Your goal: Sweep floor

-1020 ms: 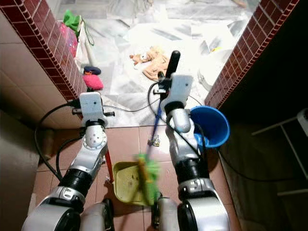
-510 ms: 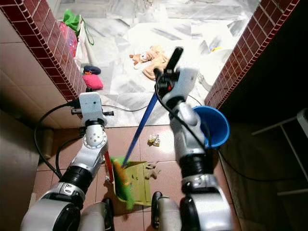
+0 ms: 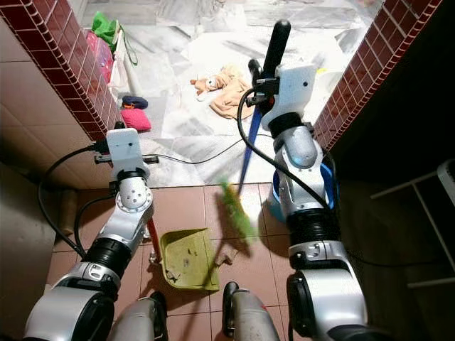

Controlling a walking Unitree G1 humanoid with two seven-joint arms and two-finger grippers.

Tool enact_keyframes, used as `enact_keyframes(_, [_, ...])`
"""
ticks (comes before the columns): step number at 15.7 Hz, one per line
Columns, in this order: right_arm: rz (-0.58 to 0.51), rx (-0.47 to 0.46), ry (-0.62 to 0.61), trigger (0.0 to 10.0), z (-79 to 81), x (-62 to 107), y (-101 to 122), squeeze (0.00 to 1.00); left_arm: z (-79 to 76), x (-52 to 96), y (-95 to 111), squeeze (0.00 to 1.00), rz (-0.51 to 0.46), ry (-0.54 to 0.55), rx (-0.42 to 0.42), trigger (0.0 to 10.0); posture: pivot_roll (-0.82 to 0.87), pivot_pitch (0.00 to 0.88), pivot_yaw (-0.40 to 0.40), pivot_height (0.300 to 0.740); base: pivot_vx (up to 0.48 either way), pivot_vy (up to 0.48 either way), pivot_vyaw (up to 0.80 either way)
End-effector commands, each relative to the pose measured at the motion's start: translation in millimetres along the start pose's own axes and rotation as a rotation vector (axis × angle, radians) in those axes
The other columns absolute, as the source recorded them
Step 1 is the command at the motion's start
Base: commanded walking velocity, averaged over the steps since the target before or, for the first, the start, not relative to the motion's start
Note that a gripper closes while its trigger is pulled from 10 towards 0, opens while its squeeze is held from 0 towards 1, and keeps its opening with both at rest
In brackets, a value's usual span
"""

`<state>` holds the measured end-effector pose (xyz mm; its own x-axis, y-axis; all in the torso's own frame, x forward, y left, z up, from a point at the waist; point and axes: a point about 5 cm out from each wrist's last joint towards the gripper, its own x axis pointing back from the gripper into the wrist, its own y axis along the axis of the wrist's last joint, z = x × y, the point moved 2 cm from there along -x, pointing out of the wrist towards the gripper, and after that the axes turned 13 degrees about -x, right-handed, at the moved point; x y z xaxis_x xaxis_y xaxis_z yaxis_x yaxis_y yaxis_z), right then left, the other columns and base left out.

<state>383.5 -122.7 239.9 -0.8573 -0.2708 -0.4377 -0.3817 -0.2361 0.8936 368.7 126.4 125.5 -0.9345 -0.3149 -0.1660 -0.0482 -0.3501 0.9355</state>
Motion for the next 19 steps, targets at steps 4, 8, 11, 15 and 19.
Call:
enact_keyframes(4, [0.053,0.069,-0.002,10.0,0.8,15.3,-25,0.00,8.1,1.9,-16,0.00,0.025,0.006,-0.102,10.0,-0.11,0.208,-0.034,0.740,0.000,0.000,0.00])
enact_keyframes(8, [0.161,0.027,-0.028,10.0,6.9,30.4,-54,0.00,4.8,3.6,-18,0.00,0.040,-0.011,-0.089,10.0,-0.11,0.208,-0.031,0.740,0.000,0.000,0.00])
enact_keyframes(11, [0.209,-0.132,-0.082,10.0,15.7,35.1,-68,0.00,1.0,4.3,-18,0.00,0.052,-0.023,-0.072,10.0,-0.11,0.207,-0.031,0.740,0.000,0.000,0.00])
enact_keyframes(15, [0.238,-0.384,-0.207,10.0,23.8,29.3,-74,0.00,-5.9,7.0,-18,0.00,0.073,-0.048,-0.039,10.0,-0.11,0.205,-0.034,0.740,0.000,0.000,0.00])
enact_keyframes(19, [0.147,-0.437,-0.203,10.0,20.3,8.2,-44,0.00,-7.0,7.7,-20,0.00,0.082,-0.053,-0.034,10.0,-0.11,0.201,-0.034,0.740,0.000,0.000,0.00])
